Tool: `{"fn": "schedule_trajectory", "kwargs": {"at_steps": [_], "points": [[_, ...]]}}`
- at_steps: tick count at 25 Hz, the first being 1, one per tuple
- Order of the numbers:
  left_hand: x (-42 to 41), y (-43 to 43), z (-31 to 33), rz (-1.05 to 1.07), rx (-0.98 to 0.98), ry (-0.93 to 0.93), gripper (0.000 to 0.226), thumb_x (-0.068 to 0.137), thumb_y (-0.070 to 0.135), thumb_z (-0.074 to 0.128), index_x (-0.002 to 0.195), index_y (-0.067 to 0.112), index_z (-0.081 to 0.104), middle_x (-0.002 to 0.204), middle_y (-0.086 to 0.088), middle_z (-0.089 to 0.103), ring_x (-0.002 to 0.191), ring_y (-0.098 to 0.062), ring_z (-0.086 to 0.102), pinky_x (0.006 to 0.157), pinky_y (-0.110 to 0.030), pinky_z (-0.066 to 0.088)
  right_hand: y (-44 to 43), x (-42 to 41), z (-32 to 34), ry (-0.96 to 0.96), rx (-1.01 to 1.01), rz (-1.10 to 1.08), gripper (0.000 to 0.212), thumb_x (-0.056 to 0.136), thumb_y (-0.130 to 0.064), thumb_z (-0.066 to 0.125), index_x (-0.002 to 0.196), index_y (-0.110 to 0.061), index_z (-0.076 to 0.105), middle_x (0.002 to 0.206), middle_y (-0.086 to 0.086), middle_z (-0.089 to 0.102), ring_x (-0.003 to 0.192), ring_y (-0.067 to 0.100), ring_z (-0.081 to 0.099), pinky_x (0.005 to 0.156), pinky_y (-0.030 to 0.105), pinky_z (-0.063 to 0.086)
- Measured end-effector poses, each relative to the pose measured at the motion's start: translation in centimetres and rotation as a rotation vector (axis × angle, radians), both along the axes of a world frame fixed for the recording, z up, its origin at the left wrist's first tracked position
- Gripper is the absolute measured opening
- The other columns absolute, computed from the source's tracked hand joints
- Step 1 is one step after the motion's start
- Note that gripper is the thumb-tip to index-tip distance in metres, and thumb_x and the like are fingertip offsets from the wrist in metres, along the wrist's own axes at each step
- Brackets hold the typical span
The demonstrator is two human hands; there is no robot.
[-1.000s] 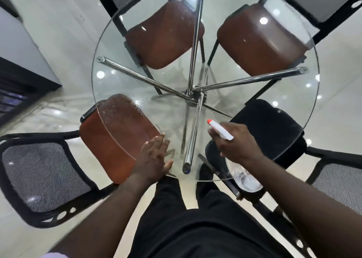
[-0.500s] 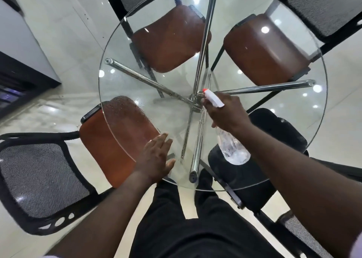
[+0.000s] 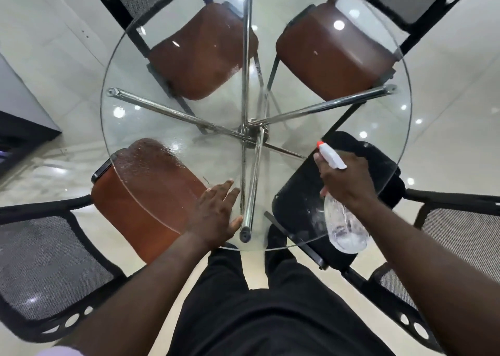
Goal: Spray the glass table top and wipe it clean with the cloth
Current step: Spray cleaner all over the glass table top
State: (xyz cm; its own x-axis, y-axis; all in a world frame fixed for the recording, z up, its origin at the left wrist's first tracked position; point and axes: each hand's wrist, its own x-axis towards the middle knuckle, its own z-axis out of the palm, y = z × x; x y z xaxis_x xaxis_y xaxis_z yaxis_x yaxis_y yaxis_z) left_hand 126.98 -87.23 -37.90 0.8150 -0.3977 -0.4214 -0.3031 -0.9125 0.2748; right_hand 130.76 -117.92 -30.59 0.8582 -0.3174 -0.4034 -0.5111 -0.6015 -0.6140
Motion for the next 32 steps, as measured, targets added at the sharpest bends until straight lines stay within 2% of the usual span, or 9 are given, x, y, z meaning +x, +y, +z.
{"fn": "schedule_trajectory", "kwargs": {"at_steps": [4, 10, 13, 18, 20, 23, 27, 30, 32], "points": [[-2.4, -0.9, 0.1, 0.017, -0.019, 0.02, 0.076, 0.097, 0.05, 0.065, 0.159, 0.014, 0.04, 0.171, -0.01, 0.03, 0.156, -0.031, 0.033, 0.128, -0.049, 0.028, -2.1, -6.3, -1.0, 0.044, 0.022, 0.026, 0.034, 0.103, -0.048, 0.065, 0.084, -0.02, 0.067, 0.068, 0.001, 0.07, 0.048, 0.022, 0.072, 0.064, 0.044, 0.064], [-7.1, -2.0, 0.0, 0.008, -0.041, 0.035, 0.081, 0.09, 0.04, 0.076, 0.157, 0.011, 0.041, 0.171, -0.014, 0.028, 0.155, -0.034, 0.034, 0.125, -0.048, 0.03, -3.2, -15.5, -2.7, 0.135, -0.026, 0.031, 0.039, 0.099, -0.054, 0.062, 0.072, -0.027, 0.056, 0.061, -0.002, 0.065, 0.056, 0.023, 0.072, 0.066, 0.05, 0.063], [-9.0, -1.5, -0.5, 0.026, -0.072, 0.031, 0.079, 0.089, 0.041, 0.076, 0.155, 0.012, 0.043, 0.17, -0.015, 0.029, 0.152, -0.036, 0.037, 0.122, -0.053, 0.038, -3.4, -17.7, -2.5, 0.131, -0.015, -0.002, 0.041, 0.104, -0.044, 0.064, 0.069, -0.026, 0.054, 0.057, -0.005, 0.066, 0.048, 0.013, 0.069, 0.069, 0.049, 0.063], [-12.0, 0.9, -1.3, 0.113, -0.094, -0.064, 0.078, 0.089, 0.04, 0.076, 0.151, 0.006, 0.045, 0.165, -0.019, 0.034, 0.148, -0.039, 0.039, 0.121, -0.054, 0.038, 0.7, -19.8, -1.5, 0.199, -0.078, 0.226, 0.04, 0.096, -0.062, 0.056, 0.075, -0.028, 0.058, 0.071, -0.005, 0.069, 0.066, 0.021, 0.069, 0.067, 0.047, 0.062], [-12.6, 1.3, -1.5, 0.135, -0.112, -0.073, 0.083, 0.086, 0.038, 0.08, 0.152, 0.004, 0.044, 0.165, -0.021, 0.035, 0.148, -0.041, 0.039, 0.122, -0.054, 0.037, 3.0, -19.5, -1.3, 0.181, -0.093, 0.3, 0.031, 0.097, -0.061, 0.058, 0.075, -0.039, 0.058, 0.073, -0.008, 0.065, 0.071, 0.017, 0.065, 0.068, 0.041, 0.058], [-12.1, 0.3, -1.1, 0.086, -0.102, -0.052, 0.086, 0.085, 0.038, 0.081, 0.153, 0.005, 0.042, 0.166, -0.02, 0.034, 0.149, -0.04, 0.038, 0.123, -0.052, 0.035, 4.8, -18.6, -1.1, 0.145, -0.1, 0.374, 0.031, 0.099, -0.059, 0.059, 0.08, -0.035, 0.058, 0.079, -0.009, 0.064, 0.077, 0.017, 0.064, 0.071, 0.037, 0.054], [-9.6, -3.3, -0.8, 0.009, -0.096, -0.021, 0.089, 0.091, 0.045, 0.073, 0.161, 0.009, 0.032, 0.172, -0.016, 0.024, 0.157, -0.036, 0.028, 0.128, -0.05, 0.027, 2.1, -18.5, -1.1, 0.193, -0.034, 0.205, 0.029, 0.098, -0.049, 0.065, 0.069, -0.047, 0.062, 0.066, -0.008, 0.061, 0.066, 0.018, 0.065, 0.066, 0.038, 0.054], [-7.5, -6.6, -0.8, -0.028, -0.073, -0.01, 0.089, 0.094, 0.051, 0.067, 0.163, 0.013, 0.027, 0.174, -0.012, 0.019, 0.16, -0.032, 0.023, 0.13, -0.047, 0.023, -3.4, -17.0, -1.4, 0.123, 0.104, -0.113, 0.03, 0.1, -0.043, 0.07, 0.082, -0.018, 0.071, 0.07, 0.009, 0.068, 0.05, 0.028, 0.073, 0.06, 0.049, 0.064], [-6.2, -8.9, -0.7, -0.019, -0.077, -0.007, 0.088, 0.093, 0.05, 0.068, 0.162, 0.012, 0.03, 0.173, -0.012, 0.021, 0.159, -0.031, 0.025, 0.13, -0.045, 0.023, -7.3, -15.5, -1.5, 0.113, 0.134, -0.212, 0.027, 0.102, -0.037, 0.073, 0.096, -0.011, 0.076, 0.082, 0.017, 0.074, 0.046, 0.029, 0.073, 0.062, 0.05, 0.064]]}}
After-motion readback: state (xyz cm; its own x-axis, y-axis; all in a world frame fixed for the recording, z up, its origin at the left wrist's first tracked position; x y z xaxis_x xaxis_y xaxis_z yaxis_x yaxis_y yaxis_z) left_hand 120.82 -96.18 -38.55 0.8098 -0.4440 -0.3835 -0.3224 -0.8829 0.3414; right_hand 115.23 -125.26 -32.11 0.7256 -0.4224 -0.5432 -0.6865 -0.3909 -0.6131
